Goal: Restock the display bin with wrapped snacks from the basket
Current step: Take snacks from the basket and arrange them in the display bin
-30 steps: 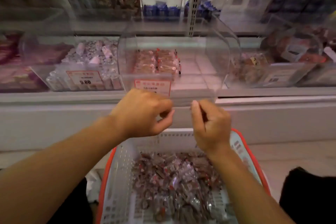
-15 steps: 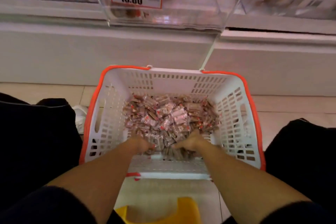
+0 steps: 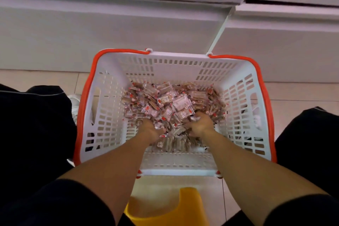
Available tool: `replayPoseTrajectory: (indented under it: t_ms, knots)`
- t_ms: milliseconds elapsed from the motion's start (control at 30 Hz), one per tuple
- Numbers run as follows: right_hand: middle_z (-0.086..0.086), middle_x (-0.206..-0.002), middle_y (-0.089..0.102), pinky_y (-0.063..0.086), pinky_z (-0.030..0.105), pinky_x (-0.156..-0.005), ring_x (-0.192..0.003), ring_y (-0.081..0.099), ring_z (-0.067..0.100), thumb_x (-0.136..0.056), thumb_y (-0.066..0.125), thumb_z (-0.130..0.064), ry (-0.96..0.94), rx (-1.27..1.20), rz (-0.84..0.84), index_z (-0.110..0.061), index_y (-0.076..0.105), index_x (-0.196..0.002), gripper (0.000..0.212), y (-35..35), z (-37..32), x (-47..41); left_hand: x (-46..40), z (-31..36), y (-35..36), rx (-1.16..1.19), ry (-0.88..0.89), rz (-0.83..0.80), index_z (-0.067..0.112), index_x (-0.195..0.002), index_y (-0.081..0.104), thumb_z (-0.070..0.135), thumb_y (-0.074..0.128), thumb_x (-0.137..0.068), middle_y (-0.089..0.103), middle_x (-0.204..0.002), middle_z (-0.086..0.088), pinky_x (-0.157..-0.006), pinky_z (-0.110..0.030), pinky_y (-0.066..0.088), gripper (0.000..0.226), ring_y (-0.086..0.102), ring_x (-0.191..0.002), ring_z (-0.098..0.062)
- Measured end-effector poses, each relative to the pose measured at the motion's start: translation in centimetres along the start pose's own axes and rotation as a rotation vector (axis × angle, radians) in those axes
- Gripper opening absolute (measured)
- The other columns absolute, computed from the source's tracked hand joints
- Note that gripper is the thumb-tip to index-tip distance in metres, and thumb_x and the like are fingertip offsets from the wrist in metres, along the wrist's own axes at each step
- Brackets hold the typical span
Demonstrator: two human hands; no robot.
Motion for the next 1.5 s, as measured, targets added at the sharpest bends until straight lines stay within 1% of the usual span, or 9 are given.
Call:
replayPoseTrajectory:
  t_ms: [133, 233, 400, 567, 800, 1000, 1200, 1367, 1500]
  knots:
    - [0.023, -0.115, 0.066, 0.062, 0.045, -0.065, -0.080, 0.070, 0.035, -0.085, 0.074, -0.002, 0.116, -0.084, -0.009, -0.004, 0.059, -0.117, 0.036, -0.9, -0.4, 0.2, 0.6, -0.2, 0.3, -0.022, 0.014, -0.119, 0.004, -0.149, 0.030, 0.028, 0.088, -0.069, 0.041, -0.150, -0.017, -0.109, -0.036, 0.041, 0.101, 0.044, -0.134, -0.034]
    - [0.022, -0.106, 0.067, 0.063, 0.045, -0.063, -0.075, 0.071, 0.033, -0.086, 0.076, -0.009, 0.157, -0.044, 0.023, 0.003, 0.059, -0.101, 0.026, -1.6, -0.9, 0.4, 0.4, -0.3, 0.0, 0.102, -0.003, -0.142, -0.001, -0.141, 0.044, 0.008, 0.085, -0.071, 0.053, -0.140, -0.017, -0.103, -0.039, 0.048, 0.082, 0.055, -0.123, -0.031]
    - [0.013, -0.098, 0.067, 0.060, 0.032, -0.063, -0.074, 0.067, 0.024, -0.089, 0.073, -0.015, 0.018, 0.411, 0.014, 0.002, 0.059, -0.101, 0.025, -3.6, -4.2, 1.4, 1.1, 0.5, -1.8, 0.168, 0.063, 0.067, 0.006, -0.132, 0.056, 0.036, 0.087, -0.070, 0.066, -0.112, -0.002, -0.076, -0.026, 0.050, 0.076, 0.060, -0.088, -0.017]
    - [0.013, -0.086, 0.066, 0.060, 0.045, -0.084, -0.075, 0.066, 0.025, -0.090, 0.066, -0.011, -0.062, 0.765, -0.201, -0.001, 0.065, -0.097, 0.013, -7.2, -9.4, 3.7, 3.2, 2.2, -2.9, 0.565, -0.004, -0.235, 0.009, -0.140, 0.044, 0.016, 0.078, -0.081, 0.064, -0.114, -0.013, -0.068, -0.035, 0.061, 0.068, 0.075, -0.083, -0.025]
    - [0.020, -0.116, 0.070, 0.062, 0.037, -0.075, -0.084, 0.070, 0.020, -0.089, 0.073, -0.012, -0.229, 0.492, -0.555, -0.008, 0.052, -0.134, 0.050, -6.3, -10.9, 8.2, 5.6, 3.3, -4.2, 0.566, 0.003, -0.403, 0.002, -0.123, 0.059, 0.021, 0.062, -0.095, 0.061, -0.115, -0.016, -0.068, -0.036, 0.059, 0.033, 0.068, -0.089, -0.024]
    - [0.024, -0.116, 0.067, 0.056, 0.051, -0.091, -0.091, 0.065, 0.026, -0.093, 0.063, -0.003, -0.396, 0.472, -0.572, 0.007, 0.052, -0.122, 0.033, -5.1, -12.2, 10.8, 8.9, 6.7, -6.7, 0.703, 0.064, -0.583, 0.012, -0.106, 0.065, 0.054, 0.062, -0.087, 0.070, -0.093, -0.016, -0.069, -0.041, 0.058, 0.046, 0.068, -0.082, -0.027]
    - [0.003, -0.074, 0.071, 0.057, 0.027, -0.056, -0.062, 0.069, 0.014, -0.081, 0.075, 0.006, -0.625, 0.168, -0.450, -0.012, 0.064, -0.090, 0.023, -6.4, -14.0, 12.5, 11.5, 7.6, -8.0, 0.663, 0.222, -0.811, 0.006, -0.113, 0.072, 0.034, 0.066, -0.086, 0.066, -0.124, -0.020, -0.083, -0.048, 0.058, 0.039, 0.065, -0.113, -0.033]
    - [0.014, -0.098, 0.073, 0.061, 0.034, -0.072, -0.082, 0.072, 0.024, -0.099, 0.059, -0.018, -0.638, 0.082, -0.417, -0.001, 0.066, -0.110, 0.022, -6.7, -14.5, 13.5, 12.1, 7.6, -7.9, 0.722, 0.286, -0.789, 0.007, -0.105, 0.076, 0.022, 0.078, -0.080, 0.069, -0.117, -0.017, -0.081, -0.045, 0.058, 0.029, 0.066, -0.112, -0.031]
    - [0.008, -0.087, 0.073, 0.059, 0.032, -0.070, -0.076, 0.068, 0.018, -0.100, 0.056, -0.020, -0.596, -0.148, -0.499, -0.003, 0.069, -0.109, 0.022, -7.0, -14.7, 13.6, 12.4, 7.7, -7.5, 0.912, 0.303, -0.702, 0.004, -0.106, 0.073, 0.010, 0.075, -0.079, 0.070, -0.108, -0.019, -0.078, -0.044, 0.059, 0.028, 0.070, -0.100, -0.033]
Point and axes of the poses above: each hand's wrist, its own x-axis away from the middle knuckle, its own y-axis out of the palm, z = x × y, the point moved 2 cm from there along -x, towards the middle knuckle
